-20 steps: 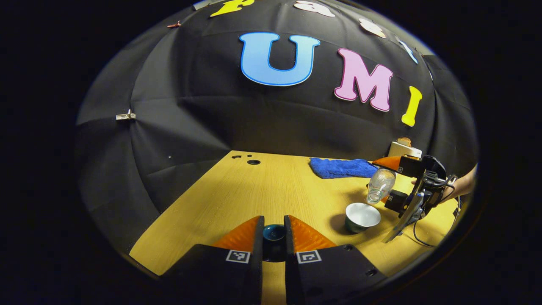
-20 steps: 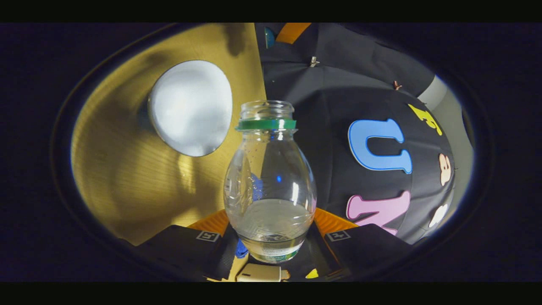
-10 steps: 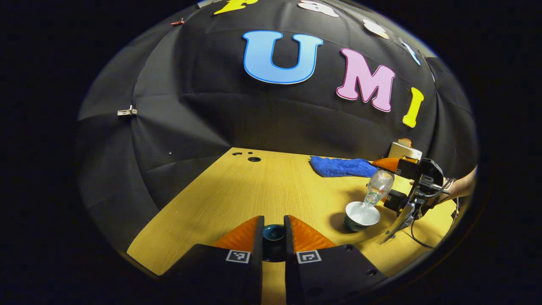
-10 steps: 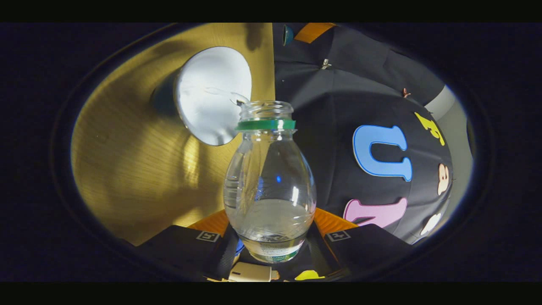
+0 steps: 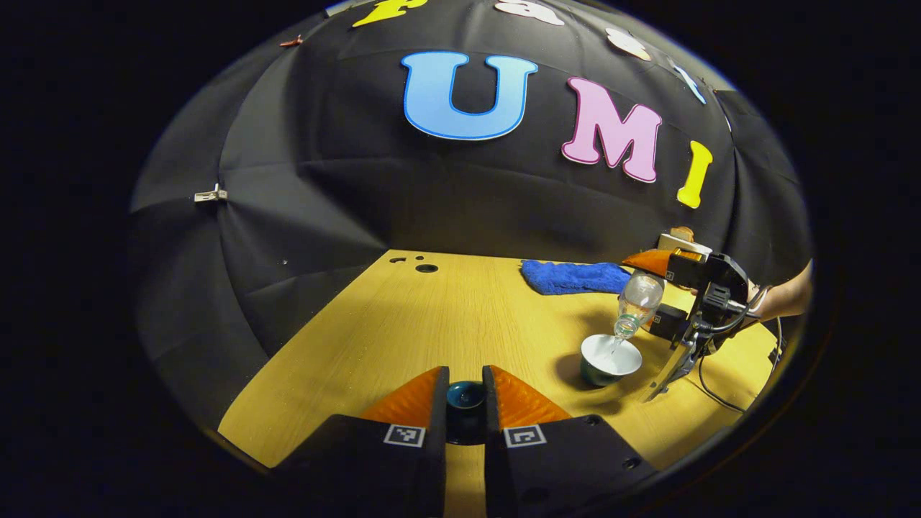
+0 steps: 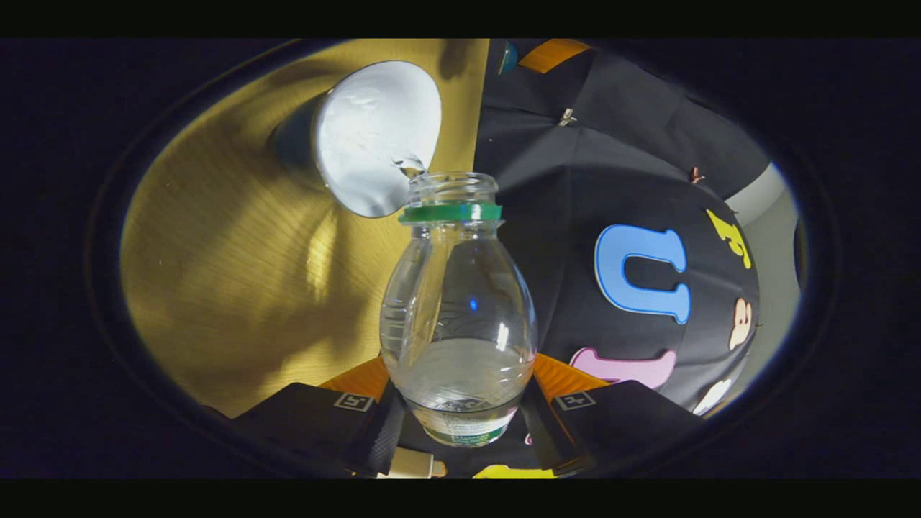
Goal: Open the teacup lid with one hand, grasp the water bottle and pour water into the teacup with the other hand; after pouring, place the water bottle on the coaster and then close the teacup lid.
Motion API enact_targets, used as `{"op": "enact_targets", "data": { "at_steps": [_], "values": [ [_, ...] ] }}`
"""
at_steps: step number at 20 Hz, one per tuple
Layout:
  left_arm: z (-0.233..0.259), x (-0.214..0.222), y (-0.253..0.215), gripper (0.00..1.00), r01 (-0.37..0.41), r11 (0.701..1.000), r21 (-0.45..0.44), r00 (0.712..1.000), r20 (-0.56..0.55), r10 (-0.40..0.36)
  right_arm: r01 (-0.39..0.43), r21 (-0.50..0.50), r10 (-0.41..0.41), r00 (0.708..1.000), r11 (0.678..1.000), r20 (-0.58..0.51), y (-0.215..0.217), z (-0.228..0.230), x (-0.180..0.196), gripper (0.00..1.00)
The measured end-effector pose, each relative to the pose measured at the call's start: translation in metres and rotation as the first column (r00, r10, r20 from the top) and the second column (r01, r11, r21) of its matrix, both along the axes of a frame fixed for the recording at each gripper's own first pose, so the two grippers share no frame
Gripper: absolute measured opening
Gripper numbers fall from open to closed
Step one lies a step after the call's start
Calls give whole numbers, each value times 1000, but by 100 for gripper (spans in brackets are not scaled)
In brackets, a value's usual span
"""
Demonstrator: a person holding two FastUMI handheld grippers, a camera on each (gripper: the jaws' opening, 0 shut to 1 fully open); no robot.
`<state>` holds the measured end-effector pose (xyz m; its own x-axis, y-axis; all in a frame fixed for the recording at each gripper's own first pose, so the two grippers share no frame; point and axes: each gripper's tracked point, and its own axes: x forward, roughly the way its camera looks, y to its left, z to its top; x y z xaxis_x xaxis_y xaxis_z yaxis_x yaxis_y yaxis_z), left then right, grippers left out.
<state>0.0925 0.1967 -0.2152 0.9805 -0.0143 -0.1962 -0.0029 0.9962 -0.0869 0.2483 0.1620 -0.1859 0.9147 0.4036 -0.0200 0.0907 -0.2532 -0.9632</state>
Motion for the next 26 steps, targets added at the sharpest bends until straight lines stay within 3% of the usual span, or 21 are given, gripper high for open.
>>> {"op": "enact_targets", "data": {
  "at_steps": [1,2,10,11,12,15,16,26],
  "values": [
    [-1,0,0,26,0,1000,0,1000,-2,0,-8,-15,9,1000,1000,10,0,2,0,79],
    [-1,-1,-1,25,1,1000,-3,1000,-2,-1,-13,-28,13,1000,1000,17,0,3,1,75],
    [0,2,-4,22,5,1000,19,1000,5,-5,-57,-82,64,995,995,79,5,19,4,75],
    [1,3,-4,26,6,1000,22,1000,8,-6,-64,-91,71,994,994,84,5,20,5,75],
    [2,4,-4,22,7,1000,25,1000,10,-7,-72,-100,81,992,992,92,6,22,5,75],
    [0,5,-7,26,11,1000,27,1000,10,-11,-90,-125,103,990,988,101,8,27,8,75],
    [0,5,-8,22,15,1000,23,1000,5,-15,-98,-129,112,988,987,103,9,29,7,75],
    [-7,8,-10,25,18,1000,16,1000,-11,-18,-212,-224,245,961,951,131,33,50,8,75]
  ]
}}
